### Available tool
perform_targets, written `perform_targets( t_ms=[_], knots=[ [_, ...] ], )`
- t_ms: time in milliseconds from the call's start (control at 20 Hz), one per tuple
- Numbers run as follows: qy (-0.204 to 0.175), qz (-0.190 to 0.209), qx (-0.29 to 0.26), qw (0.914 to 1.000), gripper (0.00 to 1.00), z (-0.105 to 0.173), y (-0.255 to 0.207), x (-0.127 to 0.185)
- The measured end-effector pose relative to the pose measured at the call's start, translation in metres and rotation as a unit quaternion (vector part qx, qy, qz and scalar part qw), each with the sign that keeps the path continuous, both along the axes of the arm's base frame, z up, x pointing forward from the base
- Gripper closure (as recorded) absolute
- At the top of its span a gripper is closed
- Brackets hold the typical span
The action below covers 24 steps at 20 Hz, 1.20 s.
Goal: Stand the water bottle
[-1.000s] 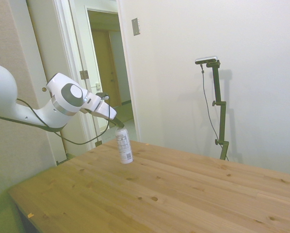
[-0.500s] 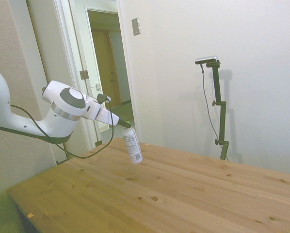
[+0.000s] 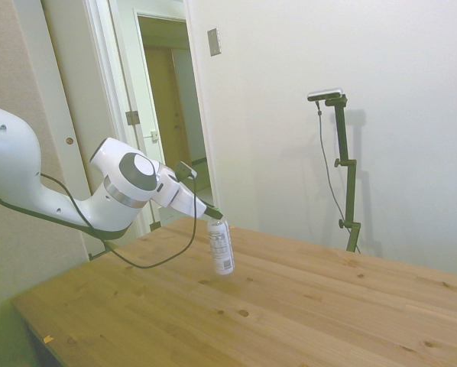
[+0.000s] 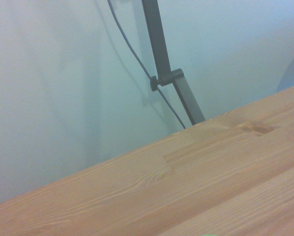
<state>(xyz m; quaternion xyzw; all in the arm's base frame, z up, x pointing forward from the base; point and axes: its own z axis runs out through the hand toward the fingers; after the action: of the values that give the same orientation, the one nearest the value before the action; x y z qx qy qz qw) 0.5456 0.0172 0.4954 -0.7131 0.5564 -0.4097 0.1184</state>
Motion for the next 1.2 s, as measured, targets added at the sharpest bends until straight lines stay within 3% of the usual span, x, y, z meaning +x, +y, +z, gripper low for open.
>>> perform_targets(
  t_ms=[500,550,1200],
  knots=[
    [0.009,-0.013,-0.005,0.9999,1.0,-0.027,-0.003,0.014],
    [0.011,-0.013,-0.005,0.9998,0.0,-0.029,-0.003,0.015],
    [0.015,-0.008,-0.004,0.9998,0.0,-0.033,0.003,0.014]
  ],
)
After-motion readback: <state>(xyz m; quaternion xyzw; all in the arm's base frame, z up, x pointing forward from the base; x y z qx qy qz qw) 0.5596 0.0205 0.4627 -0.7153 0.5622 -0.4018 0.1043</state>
